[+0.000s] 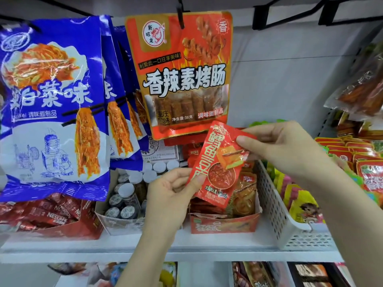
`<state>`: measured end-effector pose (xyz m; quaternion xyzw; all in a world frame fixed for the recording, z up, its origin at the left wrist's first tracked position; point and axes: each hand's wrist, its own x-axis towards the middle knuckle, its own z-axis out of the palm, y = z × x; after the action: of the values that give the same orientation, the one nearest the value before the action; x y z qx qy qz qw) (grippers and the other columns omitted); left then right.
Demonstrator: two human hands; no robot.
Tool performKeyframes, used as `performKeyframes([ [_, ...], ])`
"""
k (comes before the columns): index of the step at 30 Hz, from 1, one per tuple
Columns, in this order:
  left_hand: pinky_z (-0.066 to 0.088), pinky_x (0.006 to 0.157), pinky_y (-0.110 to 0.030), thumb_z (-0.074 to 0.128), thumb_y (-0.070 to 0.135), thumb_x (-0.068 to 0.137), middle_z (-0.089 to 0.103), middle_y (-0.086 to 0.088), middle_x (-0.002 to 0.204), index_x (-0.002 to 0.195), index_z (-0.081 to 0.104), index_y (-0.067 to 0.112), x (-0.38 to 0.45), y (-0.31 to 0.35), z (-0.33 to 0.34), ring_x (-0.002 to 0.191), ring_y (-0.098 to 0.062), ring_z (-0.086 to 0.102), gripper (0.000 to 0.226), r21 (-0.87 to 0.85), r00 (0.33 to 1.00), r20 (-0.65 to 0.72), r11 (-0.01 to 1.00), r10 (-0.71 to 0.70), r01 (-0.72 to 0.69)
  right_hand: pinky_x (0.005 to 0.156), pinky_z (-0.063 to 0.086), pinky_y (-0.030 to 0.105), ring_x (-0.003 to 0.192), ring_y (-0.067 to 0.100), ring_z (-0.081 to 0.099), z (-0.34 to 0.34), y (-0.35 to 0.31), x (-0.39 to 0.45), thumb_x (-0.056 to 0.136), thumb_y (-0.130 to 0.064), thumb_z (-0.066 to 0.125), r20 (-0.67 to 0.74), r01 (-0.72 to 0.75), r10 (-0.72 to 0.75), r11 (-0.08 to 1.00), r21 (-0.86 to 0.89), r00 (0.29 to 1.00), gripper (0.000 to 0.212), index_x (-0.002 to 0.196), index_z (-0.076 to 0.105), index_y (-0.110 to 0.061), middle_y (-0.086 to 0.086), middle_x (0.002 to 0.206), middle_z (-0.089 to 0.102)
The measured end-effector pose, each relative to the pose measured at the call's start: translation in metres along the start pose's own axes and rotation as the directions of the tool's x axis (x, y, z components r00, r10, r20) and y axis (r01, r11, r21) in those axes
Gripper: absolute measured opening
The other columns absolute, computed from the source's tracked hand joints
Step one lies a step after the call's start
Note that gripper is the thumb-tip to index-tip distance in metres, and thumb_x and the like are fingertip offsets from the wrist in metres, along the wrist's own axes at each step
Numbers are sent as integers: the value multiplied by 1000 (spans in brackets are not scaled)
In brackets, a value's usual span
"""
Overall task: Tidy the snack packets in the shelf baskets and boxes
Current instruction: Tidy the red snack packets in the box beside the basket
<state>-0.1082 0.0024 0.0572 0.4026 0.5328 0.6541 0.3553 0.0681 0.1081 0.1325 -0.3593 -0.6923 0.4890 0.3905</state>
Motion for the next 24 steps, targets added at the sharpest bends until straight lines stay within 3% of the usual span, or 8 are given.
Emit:
performKeyframes([
  [3, 55, 67, -16, 71, 18, 83, 77, 0, 83, 85, 76, 24, 3, -2, -6, 78, -14, 74, 8, 71, 999, 17, 997, 34, -35, 62, 57, 16, 63, 1, 68, -1, 2, 3, 84, -10, 71, -122, 50, -55, 998, -45, 991, 16, 80, 75, -25, -9, 72, 75],
  [5, 54, 71, -14, 66, 12, 90, 76, 9, 82, 89, 73, 27, 7, -7, -15, 80, -5, 72, 16, 271, 994, -15, 958, 107, -99, 64, 56, 15, 62, -1, 67, -8, 4, 4, 84, -13, 72, -197, 82, -92, 995, -55, 976, 14, 84, 76, -26, -13, 71, 74],
  [7, 48, 73, -7, 62, 21, 94, 74, 20, 84, 95, 72, 30, 9, -11, -23, 85, 7, 67, 13, 516, 985, 37, 840, 171, -166, 68, 55, 16, 67, -3, 68, -14, 8, 6, 83, -21, 75, -268, 115, -162, 977, -182, 950, 12, 83, 77, -32, -19, 73, 73],
  [9, 43, 70, -3, 57, 38, 94, 70, 26, 86, 103, 70, 34, 7, -14, -23, 85, 13, 62, 17, 641, 981, 144, 743, 130, -192, 68, 49, 7, 69, -14, 64, -12, 13, 7, 82, -26, 76, -272, 130, -230, 932, -339, 934, 10, 81, 75, -37, -31, 74, 68],
  [12, 37, 61, -8, 37, 61, 91, 63, 24, 82, 107, 66, 37, 2, -19, -21, 76, 10, 57, 41, 730, 952, 305, 643, -1, -233, 69, 40, -4, 67, -28, 53, 2, 25, 7, 80, -26, 78, -233, 153, -300, 855, -496, 925, 12, 91, 78, -27, -24, 81, 71],
  [16, 38, 60, -28, 32, 62, 93, 55, 7, 72, 75, 61, 19, 1, -21, -25, 68, -8, 51, 55, 772, 922, 383, 567, -54, -288, 74, 38, -5, 80, -21, 57, 23, 44, 2, 78, -22, 80, -126, 219, -333, 816, -534, 935, 15, 93, 79, -23, -11, 90, 75],
  [20, 47, 69, -31, 45, 54, 95, 65, 7, 82, 93, 73, 23, 2, -18, -30, 71, -6, 56, 42, 749, 921, 384, 605, -62, -272, 83, 36, -5, 98, -5, 61, 43, 69, -6, 80, -20, 79, 89, 319, -340, 715, -622, 936, 14, 93, 79, -21, -7, 94, 75],
  [24, 49, 73, -24, 59, 40, 94, 68, 15, 91, 100, 74, 29, 3, -19, -29, 82, -2, 61, 19, 714, 938, 343, 635, 53, -297, 91, 48, 14, 98, 2, 68, 49, 86, -9, 87, -22, 72, 234, 319, -218, 702, -637, 947, 16, 102, 77, -24, -9, 104, 73],
])
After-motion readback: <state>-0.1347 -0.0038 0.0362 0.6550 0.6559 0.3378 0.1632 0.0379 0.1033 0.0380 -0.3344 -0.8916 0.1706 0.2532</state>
